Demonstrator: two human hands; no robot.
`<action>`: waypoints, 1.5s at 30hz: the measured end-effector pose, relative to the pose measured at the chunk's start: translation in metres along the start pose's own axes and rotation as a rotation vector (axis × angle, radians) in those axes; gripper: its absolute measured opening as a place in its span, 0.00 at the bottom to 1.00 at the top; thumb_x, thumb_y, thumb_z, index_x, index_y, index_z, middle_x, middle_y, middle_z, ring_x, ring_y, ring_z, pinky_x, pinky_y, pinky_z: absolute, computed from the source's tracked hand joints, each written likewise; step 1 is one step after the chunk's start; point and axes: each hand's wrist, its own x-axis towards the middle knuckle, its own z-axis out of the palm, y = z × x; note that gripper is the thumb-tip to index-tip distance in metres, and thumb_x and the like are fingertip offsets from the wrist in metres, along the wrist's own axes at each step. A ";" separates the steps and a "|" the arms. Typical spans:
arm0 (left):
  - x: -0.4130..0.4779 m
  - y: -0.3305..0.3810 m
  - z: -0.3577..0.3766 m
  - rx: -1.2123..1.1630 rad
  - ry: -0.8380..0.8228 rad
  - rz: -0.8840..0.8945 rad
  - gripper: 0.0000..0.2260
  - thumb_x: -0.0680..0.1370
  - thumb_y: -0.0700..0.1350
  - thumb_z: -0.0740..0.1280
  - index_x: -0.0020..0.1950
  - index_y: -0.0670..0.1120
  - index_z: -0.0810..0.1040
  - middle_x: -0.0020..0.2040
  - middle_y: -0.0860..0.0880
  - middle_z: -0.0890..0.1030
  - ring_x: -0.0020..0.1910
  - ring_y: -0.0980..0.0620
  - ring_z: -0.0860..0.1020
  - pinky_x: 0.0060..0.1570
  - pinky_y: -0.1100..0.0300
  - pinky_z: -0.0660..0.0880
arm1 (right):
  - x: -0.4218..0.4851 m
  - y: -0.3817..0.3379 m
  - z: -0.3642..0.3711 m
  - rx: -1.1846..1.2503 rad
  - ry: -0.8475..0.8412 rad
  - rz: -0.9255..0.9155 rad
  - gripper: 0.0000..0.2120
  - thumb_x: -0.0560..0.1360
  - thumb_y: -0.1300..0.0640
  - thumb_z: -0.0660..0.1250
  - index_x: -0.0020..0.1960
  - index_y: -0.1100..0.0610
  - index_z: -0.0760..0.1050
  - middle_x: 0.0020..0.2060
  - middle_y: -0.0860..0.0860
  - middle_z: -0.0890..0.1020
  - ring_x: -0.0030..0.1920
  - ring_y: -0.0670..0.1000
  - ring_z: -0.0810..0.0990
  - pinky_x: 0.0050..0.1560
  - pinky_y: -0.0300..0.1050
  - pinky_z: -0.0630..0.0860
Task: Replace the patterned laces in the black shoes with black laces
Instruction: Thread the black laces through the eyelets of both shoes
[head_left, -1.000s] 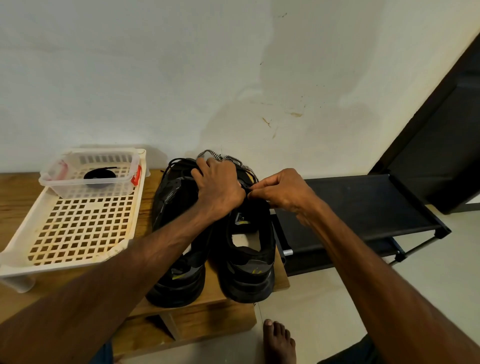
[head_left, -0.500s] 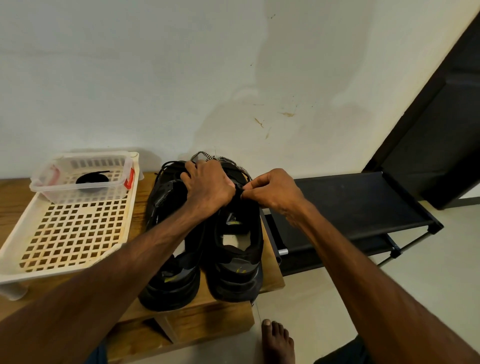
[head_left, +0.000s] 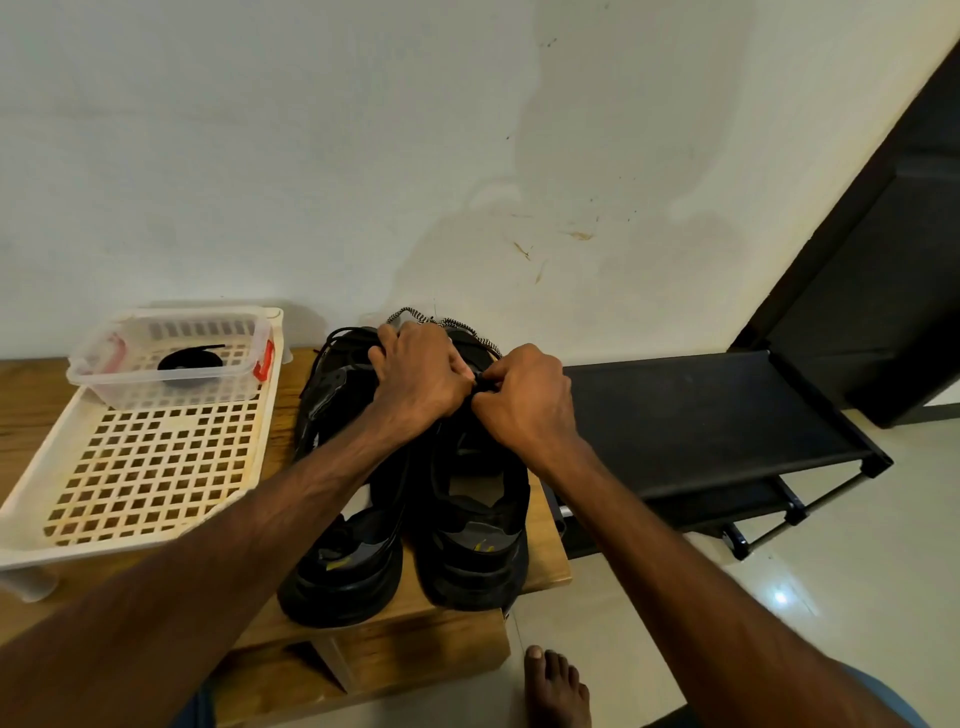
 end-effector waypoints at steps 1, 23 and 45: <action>-0.001 0.000 -0.001 -0.004 -0.004 0.001 0.04 0.73 0.47 0.74 0.47 0.52 0.87 0.64 0.49 0.78 0.66 0.42 0.65 0.55 0.54 0.58 | -0.001 0.000 0.000 0.008 0.011 -0.005 0.10 0.69 0.62 0.70 0.48 0.58 0.87 0.42 0.56 0.87 0.42 0.56 0.85 0.45 0.52 0.85; -0.008 0.003 -0.006 0.087 0.001 0.143 0.06 0.73 0.45 0.73 0.49 0.48 0.85 0.63 0.47 0.76 0.66 0.43 0.65 0.63 0.50 0.65 | 0.014 0.027 -0.009 0.404 -0.117 0.182 0.13 0.74 0.67 0.71 0.50 0.51 0.88 0.45 0.48 0.88 0.49 0.50 0.86 0.55 0.52 0.84; 0.004 0.003 0.000 -0.080 -0.035 -0.123 0.10 0.71 0.43 0.75 0.53 0.48 0.85 0.63 0.49 0.79 0.67 0.42 0.66 0.60 0.52 0.66 | 0.010 0.023 -0.013 0.092 -0.116 -0.057 0.13 0.74 0.57 0.72 0.56 0.48 0.86 0.52 0.47 0.87 0.53 0.46 0.84 0.60 0.50 0.81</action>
